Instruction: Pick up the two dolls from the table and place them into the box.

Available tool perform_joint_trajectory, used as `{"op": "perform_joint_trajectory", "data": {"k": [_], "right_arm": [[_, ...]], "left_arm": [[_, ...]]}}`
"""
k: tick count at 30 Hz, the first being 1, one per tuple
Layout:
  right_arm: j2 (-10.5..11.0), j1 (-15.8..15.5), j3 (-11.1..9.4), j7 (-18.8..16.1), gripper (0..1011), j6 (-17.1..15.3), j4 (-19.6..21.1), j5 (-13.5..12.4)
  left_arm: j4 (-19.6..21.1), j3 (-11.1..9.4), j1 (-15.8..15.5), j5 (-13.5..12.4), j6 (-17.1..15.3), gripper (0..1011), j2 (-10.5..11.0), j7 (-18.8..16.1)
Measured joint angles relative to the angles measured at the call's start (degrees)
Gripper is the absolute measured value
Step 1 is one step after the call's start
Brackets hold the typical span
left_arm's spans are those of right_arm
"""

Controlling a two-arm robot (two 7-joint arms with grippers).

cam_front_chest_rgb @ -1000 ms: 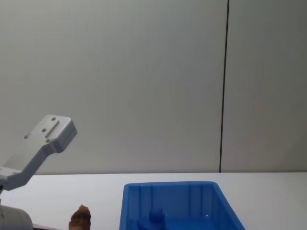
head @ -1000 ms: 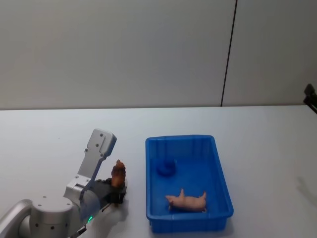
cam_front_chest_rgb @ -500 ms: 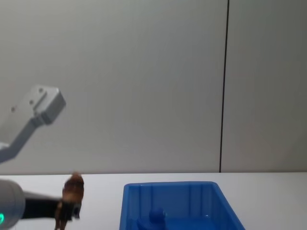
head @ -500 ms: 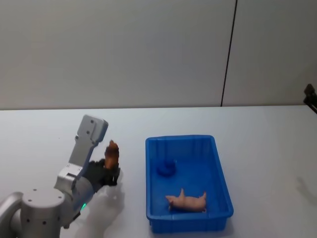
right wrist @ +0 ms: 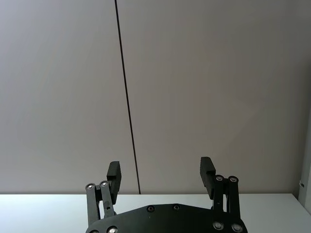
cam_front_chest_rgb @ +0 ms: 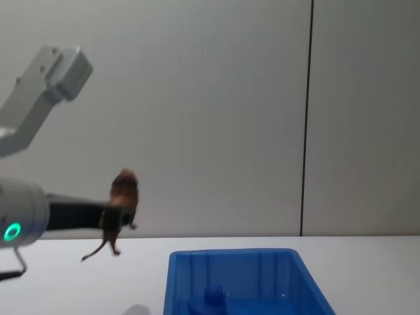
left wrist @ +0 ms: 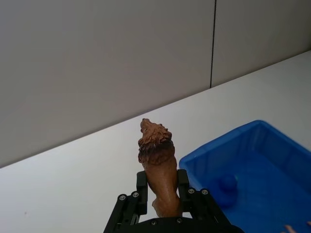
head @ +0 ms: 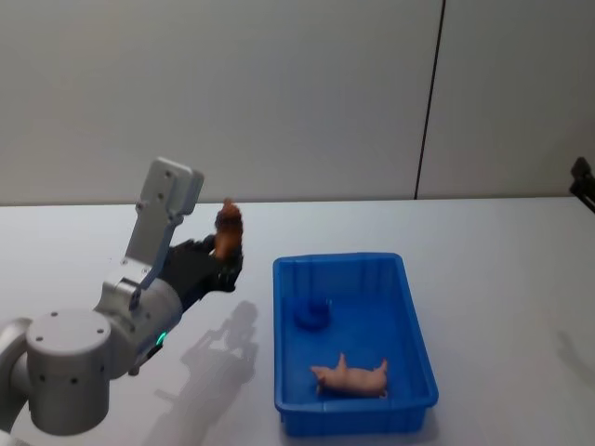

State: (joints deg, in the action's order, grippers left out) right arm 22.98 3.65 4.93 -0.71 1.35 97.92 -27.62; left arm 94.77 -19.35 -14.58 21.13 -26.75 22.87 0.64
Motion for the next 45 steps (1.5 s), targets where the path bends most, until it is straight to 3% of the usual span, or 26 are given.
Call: {"op": "perform_joint_trajectory", "data": {"k": [15,21,31,37,45], "right_arm": [[0.0,0.0,0.0,0.0,1001,0.0,0.0,0.0],[0.0,0.0,0.0,0.0,1001,0.0,0.0,0.0],[0.0,0.0,0.0,0.0,1001,0.0,0.0,0.0],[0.0,0.0,0.0,0.0,1001,0.0,0.0,0.0],[0.0,0.0,0.0,0.0,1001,0.0,0.0,0.0]], "left_arm": [[-0.7,-0.2,-4.2,1.1,0.1,372,-2.1,10.3],[-2.2,-0.9,-6.3,2.0,-2.5,372,-3.5,15.4],[-4.7,-2.0,-8.5,2.0,-6.3,372,-5.3,18.7],[-5.6,-2.4,-9.2,1.8,-7.4,516,-5.9,19.7],[-6.2,-2.7,-9.7,1.7,-8.2,790,-6.4,20.4]]}}
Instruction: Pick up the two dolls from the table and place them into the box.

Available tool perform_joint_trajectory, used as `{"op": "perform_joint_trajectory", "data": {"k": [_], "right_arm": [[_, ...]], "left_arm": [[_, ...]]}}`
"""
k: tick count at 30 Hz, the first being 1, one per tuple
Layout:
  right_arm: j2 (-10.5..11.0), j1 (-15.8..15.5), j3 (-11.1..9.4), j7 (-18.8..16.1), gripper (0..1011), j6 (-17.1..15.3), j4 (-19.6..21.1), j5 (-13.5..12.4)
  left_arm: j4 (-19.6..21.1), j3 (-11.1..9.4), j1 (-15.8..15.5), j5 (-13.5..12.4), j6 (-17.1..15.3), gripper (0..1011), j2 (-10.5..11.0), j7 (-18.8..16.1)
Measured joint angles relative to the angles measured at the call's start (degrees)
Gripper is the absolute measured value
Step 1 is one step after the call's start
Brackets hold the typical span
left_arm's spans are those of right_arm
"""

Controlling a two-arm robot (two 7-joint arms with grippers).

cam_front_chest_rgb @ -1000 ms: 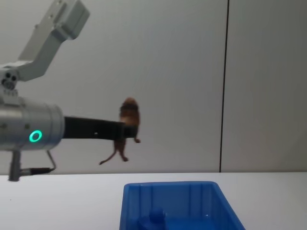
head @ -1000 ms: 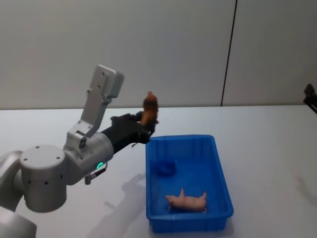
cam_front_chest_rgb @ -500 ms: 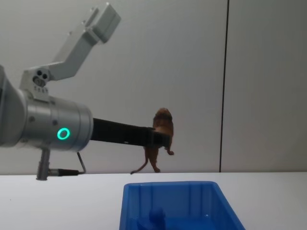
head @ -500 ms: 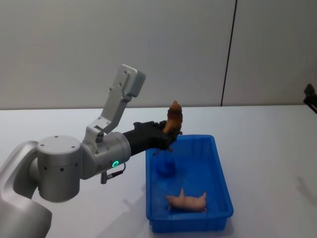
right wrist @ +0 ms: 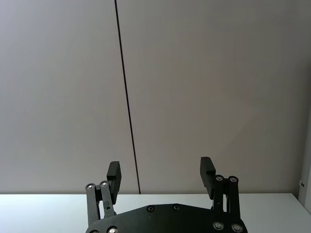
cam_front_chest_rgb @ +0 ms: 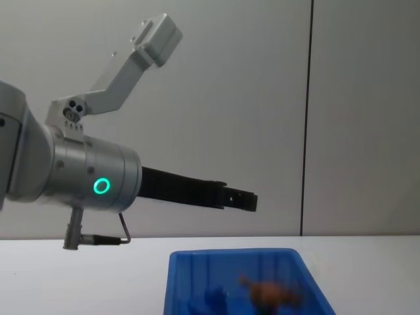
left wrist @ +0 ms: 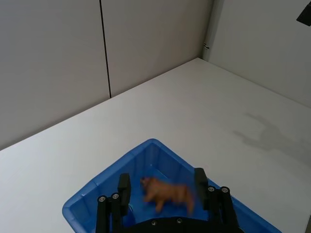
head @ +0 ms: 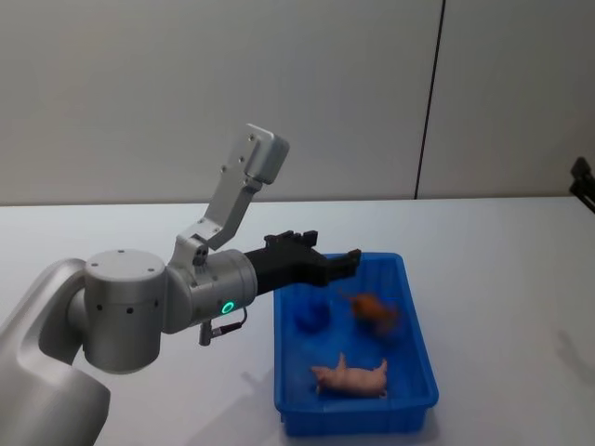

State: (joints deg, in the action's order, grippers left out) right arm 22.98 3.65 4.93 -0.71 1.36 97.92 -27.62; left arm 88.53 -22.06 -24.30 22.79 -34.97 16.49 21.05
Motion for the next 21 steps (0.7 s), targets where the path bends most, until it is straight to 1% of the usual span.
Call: {"op": "perform_joint_trajectory", "data": {"k": [1,2,4,8,9,11,16,21], "right_arm": [[0.0,0.0,0.0,0.0,1001,0.0,0.0,0.0],[0.0,0.0,0.0,0.0,1001,0.0,0.0,0.0],[0.0,0.0,0.0,0.0,1001,0.0,0.0,0.0],[0.0,0.0,0.0,0.0,1001,0.0,0.0,0.0],[0.0,0.0,0.0,0.0,1001,0.0,0.0,0.0],[0.0,0.0,0.0,0.0,1001,0.0,0.0,0.0],[0.0,0.0,0.0,0.0,1001,0.0,0.0,0.0],[0.0,0.0,0.0,0.0,1001,0.0,0.0,0.0]], "left_arm": [[-0.1,0.0,-0.1,0.0,-0.1,800,-0.1,0.1],[-0.1,-0.1,-0.1,0.0,-0.2,843,-0.1,0.1],[-0.2,-0.1,-0.2,0.0,-0.3,876,-0.1,0.3],[-0.2,-0.1,-0.2,0.0,-0.2,987,-0.1,0.2],[-0.2,-0.1,-0.2,0.0,0.0,1001,-0.1,0.0],[0.0,0.0,0.0,0.1,0.4,1001,-0.1,-0.5],[1.1,0.3,0.7,0.7,2.4,1001,0.2,-3.2],[2.6,0.8,1.7,1.3,5.1,1001,0.5,-6.7]]}}
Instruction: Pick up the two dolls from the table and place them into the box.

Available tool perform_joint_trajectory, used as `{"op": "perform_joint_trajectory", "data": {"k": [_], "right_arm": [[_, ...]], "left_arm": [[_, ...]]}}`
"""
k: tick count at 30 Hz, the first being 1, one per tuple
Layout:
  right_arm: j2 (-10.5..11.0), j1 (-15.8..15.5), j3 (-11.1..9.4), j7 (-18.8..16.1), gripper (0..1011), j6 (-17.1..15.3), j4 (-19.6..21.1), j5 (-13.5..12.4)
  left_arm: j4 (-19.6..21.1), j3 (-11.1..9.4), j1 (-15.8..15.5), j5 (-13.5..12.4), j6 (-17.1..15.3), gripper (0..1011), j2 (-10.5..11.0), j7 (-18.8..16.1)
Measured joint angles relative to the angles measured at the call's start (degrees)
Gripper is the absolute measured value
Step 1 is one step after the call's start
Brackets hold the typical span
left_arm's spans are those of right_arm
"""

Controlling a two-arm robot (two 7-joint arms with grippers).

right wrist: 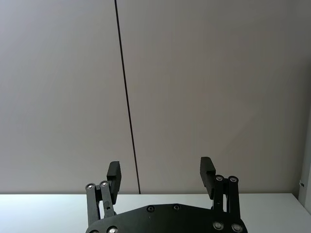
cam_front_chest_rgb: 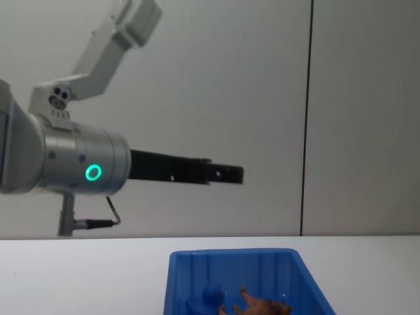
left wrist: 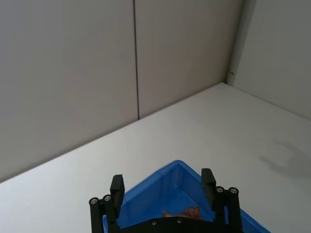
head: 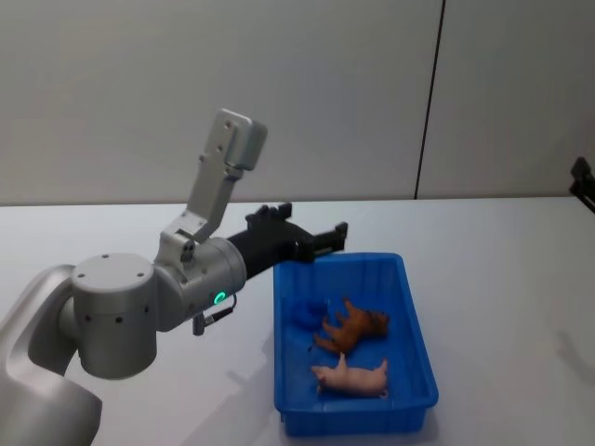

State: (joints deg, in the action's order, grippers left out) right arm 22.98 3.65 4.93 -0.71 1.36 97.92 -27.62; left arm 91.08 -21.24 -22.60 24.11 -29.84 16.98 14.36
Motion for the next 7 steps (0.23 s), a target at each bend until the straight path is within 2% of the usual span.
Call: {"op": "perform_joint_trajectory", "data": {"k": [7], "right_arm": [[0.0,0.0,0.0,0.0,1001,0.0,0.0,0.0]], "left_arm": [[2.0,0.7,1.4,0.7,4.4,1001,0.4,-5.4]]}}
